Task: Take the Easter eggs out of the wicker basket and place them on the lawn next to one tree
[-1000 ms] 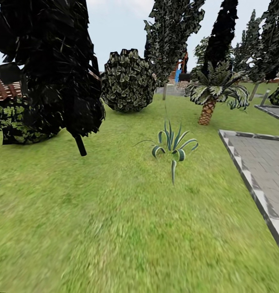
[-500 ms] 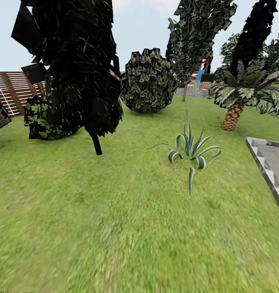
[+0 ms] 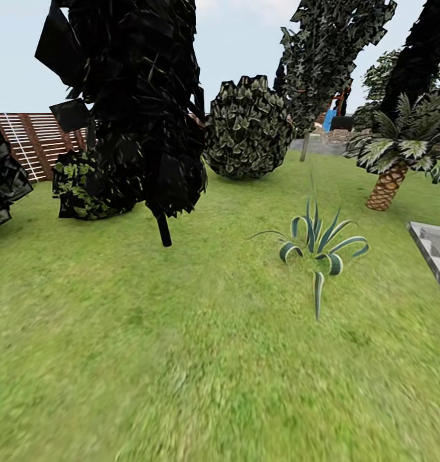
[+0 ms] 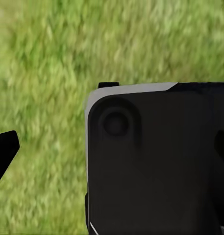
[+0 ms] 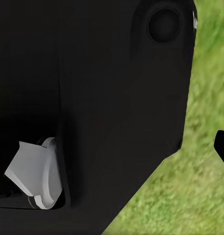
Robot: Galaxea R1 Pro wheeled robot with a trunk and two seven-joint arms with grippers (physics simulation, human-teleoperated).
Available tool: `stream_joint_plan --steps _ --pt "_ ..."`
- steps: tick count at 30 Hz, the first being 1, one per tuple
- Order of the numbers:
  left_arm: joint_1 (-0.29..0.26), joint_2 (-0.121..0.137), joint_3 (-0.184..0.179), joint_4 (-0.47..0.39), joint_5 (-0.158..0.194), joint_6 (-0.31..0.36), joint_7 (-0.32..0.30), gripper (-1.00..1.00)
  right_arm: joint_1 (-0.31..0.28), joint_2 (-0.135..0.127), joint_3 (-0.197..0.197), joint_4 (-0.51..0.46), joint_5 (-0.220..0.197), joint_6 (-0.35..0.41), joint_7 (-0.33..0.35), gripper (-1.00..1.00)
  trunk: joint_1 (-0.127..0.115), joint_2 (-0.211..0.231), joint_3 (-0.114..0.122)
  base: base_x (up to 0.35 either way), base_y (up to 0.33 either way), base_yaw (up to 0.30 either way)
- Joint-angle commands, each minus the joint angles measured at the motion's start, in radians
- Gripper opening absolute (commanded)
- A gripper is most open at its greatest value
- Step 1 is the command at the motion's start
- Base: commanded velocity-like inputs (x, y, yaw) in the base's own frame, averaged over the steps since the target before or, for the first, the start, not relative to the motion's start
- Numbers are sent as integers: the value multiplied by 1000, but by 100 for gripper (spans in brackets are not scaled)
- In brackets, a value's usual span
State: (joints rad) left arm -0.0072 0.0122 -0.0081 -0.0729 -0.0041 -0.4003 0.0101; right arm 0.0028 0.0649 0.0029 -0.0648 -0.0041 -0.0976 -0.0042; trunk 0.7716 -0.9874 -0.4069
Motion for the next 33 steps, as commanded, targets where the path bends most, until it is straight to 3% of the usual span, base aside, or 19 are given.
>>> stream_joint_plan --steps 1,11,33 --pt "-1 0 -1 1 -1 -3 1 100 0 0 0 -1 0 -2 0 100 0 -1 -1 184 238 5" --pt "-1 0 -1 1 -1 -3 2 100 0 0 0 -1 0 -2 0 100 0 -1 -1 195 152 1" --pt "-1 0 -1 1 -1 -3 2 100 0 0 0 -1 0 -2 0 100 0 -1 -1 276 7 0"
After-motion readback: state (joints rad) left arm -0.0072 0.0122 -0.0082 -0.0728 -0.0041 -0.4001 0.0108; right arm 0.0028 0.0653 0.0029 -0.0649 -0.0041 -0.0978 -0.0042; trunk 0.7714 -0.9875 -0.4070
